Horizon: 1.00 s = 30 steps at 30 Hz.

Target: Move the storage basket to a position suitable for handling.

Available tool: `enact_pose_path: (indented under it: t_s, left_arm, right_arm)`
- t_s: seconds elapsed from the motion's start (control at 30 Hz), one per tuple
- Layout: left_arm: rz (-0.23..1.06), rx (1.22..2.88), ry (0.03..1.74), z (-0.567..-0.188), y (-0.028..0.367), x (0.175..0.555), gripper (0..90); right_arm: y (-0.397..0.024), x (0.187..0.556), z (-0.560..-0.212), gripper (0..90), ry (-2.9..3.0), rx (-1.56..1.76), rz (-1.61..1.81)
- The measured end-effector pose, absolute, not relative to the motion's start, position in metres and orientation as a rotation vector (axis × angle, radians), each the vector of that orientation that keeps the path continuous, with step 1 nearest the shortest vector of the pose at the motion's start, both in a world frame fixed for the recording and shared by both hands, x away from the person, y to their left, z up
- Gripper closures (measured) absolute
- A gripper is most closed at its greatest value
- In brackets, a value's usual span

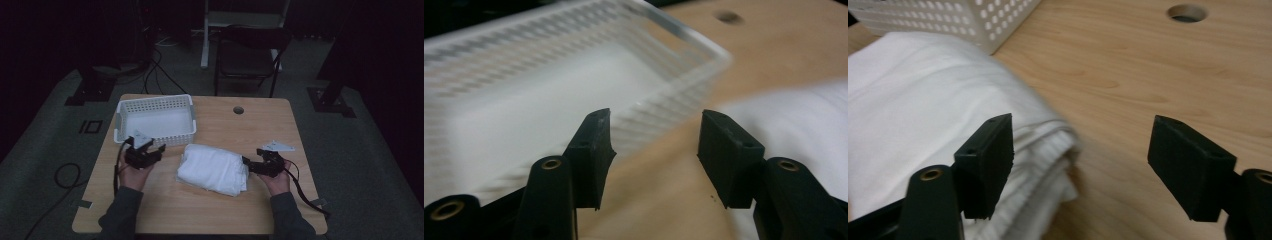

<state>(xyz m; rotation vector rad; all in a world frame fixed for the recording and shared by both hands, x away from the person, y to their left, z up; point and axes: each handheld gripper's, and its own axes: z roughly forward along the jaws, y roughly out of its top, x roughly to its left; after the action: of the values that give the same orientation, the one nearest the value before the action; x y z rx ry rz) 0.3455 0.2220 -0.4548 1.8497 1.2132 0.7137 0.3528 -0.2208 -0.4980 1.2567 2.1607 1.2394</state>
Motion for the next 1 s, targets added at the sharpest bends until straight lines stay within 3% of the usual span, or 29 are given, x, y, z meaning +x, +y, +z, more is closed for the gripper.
enact_pose_path:
  t_s: [0.3, 0.5, 0.73, 1.0]
  left_arm:
    - [0.822, 1.642, 1.448, -0.437, 0.304, 0.382, 41.8]
    - [0.802, 1.581, 1.589, -0.447, 0.336, 0.406, 41.4]
    - [0.710, 1.666, 1.649, -0.469, 0.334, 0.424, 43.1]
    - [0.664, 1.688, 1.664, -0.482, 0.325, 0.433, 60.0]
  right_arm:
    - [-0.219, 0.351, -0.495, 24.7, 2.101, 1.199, 1.073]
    - [-0.217, 0.352, -0.497, 24.7, 2.102, 1.199, 1.063]
    - [-0.219, 0.354, -0.498, 25.2, 2.094, 1.217, 1.069]
    - [-0.220, 0.354, -0.497, 25.7, 2.098, 1.216, 1.076]
